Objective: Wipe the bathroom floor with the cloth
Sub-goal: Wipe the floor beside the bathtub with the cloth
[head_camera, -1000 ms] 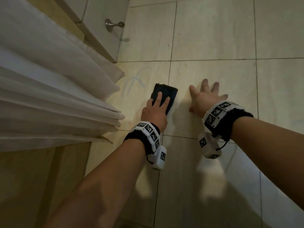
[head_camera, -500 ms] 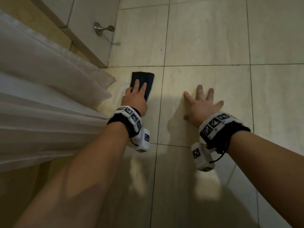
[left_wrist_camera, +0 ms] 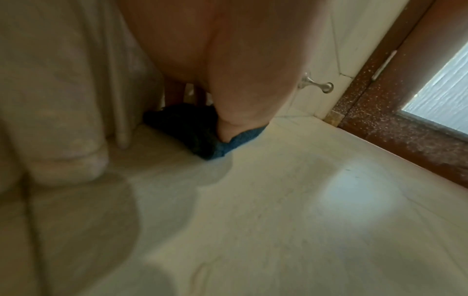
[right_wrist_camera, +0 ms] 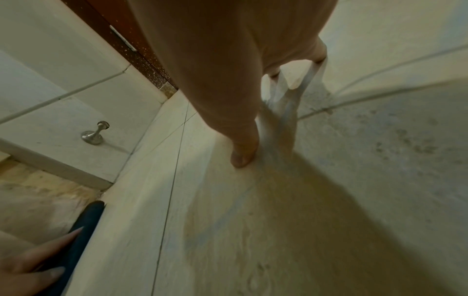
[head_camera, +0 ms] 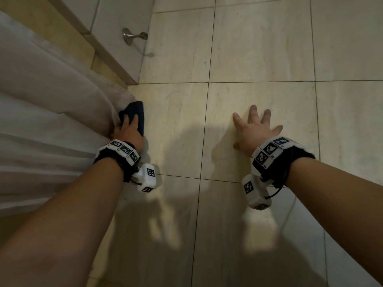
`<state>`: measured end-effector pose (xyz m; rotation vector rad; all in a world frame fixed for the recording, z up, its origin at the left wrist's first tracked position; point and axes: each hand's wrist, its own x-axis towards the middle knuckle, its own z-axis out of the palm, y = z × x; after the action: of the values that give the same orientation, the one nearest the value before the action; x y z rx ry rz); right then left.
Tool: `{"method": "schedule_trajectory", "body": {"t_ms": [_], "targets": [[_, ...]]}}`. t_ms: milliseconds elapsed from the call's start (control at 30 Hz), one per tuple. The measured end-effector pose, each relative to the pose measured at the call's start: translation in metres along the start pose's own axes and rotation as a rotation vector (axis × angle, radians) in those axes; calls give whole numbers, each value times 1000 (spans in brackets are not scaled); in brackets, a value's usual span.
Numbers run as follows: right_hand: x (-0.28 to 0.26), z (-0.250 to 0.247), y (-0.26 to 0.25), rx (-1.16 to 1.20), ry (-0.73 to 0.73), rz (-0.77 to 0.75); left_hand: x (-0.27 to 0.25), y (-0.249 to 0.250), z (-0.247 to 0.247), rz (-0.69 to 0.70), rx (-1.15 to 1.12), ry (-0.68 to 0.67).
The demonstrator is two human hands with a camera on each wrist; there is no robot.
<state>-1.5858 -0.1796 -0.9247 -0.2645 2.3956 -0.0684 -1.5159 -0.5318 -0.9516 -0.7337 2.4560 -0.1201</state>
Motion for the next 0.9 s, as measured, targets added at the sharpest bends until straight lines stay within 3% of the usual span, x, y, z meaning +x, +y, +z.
{"method": "schedule_trajectory", "body": {"t_ms": [233, 633, 900], "targets": [[1, 0, -1, 1, 8, -12, -30, 17, 3, 93, 69, 16], [2, 1, -2, -4, 16, -8, -86, 146, -17, 360, -11, 149], [6, 6, -3, -16, 27, 34, -77, 191, -25, 421, 21, 209]]}}
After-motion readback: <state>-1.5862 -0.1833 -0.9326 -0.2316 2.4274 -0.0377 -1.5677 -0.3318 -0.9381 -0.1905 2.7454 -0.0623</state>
